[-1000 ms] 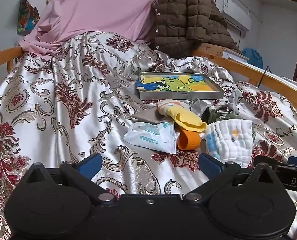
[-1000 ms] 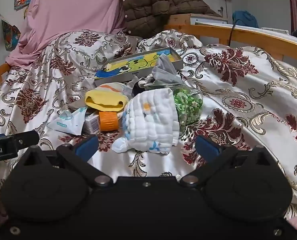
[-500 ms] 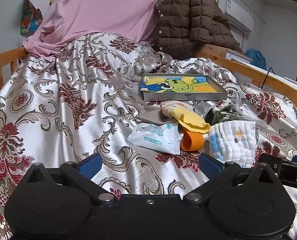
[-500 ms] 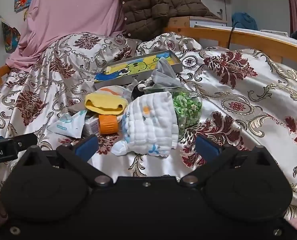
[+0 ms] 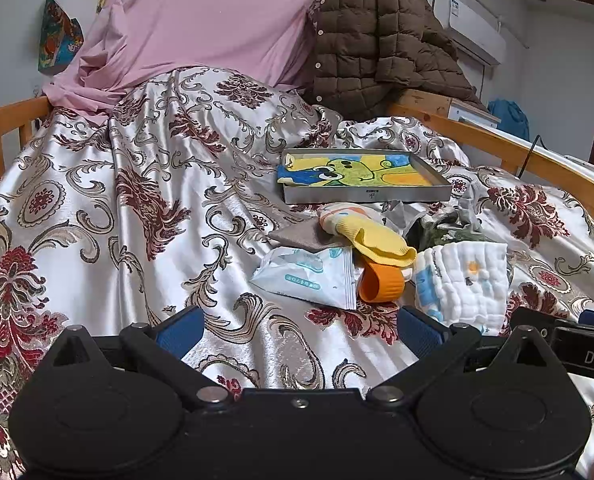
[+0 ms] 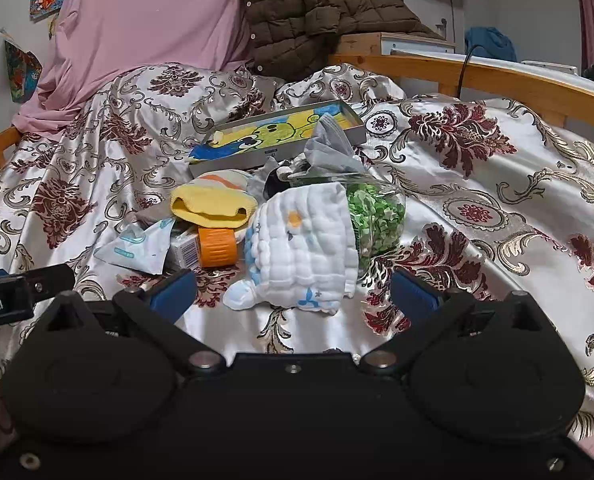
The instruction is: Organize soft objects
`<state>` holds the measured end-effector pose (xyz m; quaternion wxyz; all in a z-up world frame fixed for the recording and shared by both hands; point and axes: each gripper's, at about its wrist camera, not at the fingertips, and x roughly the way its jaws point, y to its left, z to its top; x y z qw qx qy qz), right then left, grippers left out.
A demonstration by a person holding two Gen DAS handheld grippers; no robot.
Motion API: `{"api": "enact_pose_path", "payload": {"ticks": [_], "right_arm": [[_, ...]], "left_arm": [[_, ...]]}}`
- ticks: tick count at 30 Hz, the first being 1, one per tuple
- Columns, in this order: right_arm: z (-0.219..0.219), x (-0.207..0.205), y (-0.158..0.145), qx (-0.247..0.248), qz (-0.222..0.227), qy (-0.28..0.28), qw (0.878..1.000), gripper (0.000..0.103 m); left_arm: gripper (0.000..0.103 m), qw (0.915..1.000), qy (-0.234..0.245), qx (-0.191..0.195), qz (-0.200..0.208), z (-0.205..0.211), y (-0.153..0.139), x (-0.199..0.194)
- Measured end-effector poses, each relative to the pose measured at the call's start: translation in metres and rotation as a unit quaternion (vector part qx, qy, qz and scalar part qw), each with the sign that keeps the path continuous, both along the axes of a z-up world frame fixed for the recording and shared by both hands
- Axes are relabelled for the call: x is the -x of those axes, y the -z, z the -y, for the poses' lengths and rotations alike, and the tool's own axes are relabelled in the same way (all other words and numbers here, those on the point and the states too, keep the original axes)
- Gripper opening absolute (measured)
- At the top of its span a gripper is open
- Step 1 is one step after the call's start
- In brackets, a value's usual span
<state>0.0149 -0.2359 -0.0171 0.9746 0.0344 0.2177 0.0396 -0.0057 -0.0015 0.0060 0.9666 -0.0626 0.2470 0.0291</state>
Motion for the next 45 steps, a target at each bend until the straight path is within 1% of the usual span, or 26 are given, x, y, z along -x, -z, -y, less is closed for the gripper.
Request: {"api": "enact_pose_path", "payload": {"ticks": [45], "right_arm": [[0.0007, -0.0004, 0.0001, 0.002, 0.0, 0.001, 1.0, 0.102]], "left_arm": [[0.102, 1.0, 0.001, 0.001, 0.001, -0.0032, 0.0, 0.0002]]}}
